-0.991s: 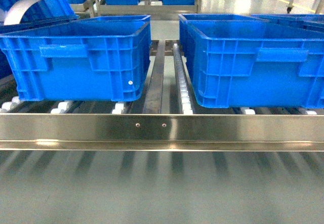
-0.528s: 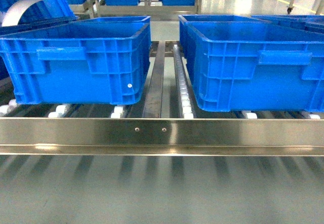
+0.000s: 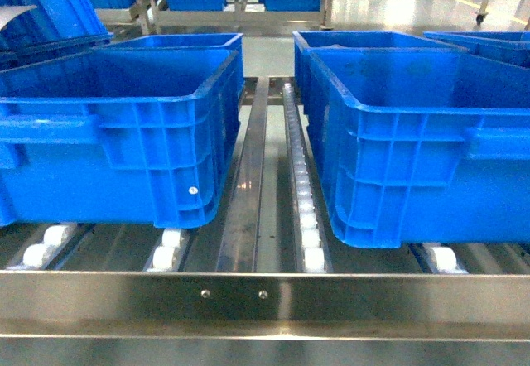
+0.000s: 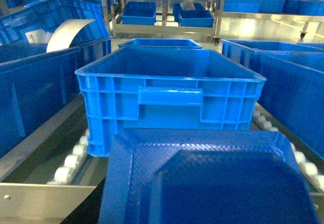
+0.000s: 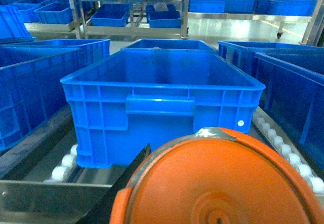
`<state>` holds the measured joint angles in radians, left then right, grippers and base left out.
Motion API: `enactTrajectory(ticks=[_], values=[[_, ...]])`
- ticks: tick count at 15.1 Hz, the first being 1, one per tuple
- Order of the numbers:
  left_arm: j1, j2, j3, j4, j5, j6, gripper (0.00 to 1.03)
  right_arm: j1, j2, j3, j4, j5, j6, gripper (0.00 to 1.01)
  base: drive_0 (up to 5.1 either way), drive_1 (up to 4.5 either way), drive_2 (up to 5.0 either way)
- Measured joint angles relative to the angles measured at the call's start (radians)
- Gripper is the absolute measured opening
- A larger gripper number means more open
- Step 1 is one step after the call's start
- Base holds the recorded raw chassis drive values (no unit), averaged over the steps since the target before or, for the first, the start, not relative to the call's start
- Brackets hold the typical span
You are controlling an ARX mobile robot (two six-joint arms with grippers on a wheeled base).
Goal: Sort blue parts and orange caps into right shelf containers
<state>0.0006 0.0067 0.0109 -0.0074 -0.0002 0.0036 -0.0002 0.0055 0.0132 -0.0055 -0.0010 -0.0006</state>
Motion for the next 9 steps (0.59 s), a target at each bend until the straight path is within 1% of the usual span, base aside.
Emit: enactTrajectory(ticks=[3,9], values=[[0.0,0.0,0.0,0.0,-0.001,0.0,0.42,0.0,0.0,0.0,-0.001,0.0,0.0,0.42,-0.1,4.26,-4.4],[0.0,0.0,0.0,0.001,-0.001,0.0,0.42,0.0,0.0,0.0,-0.001,0.0,0.0,0.42,0.0,0.0,0.0]])
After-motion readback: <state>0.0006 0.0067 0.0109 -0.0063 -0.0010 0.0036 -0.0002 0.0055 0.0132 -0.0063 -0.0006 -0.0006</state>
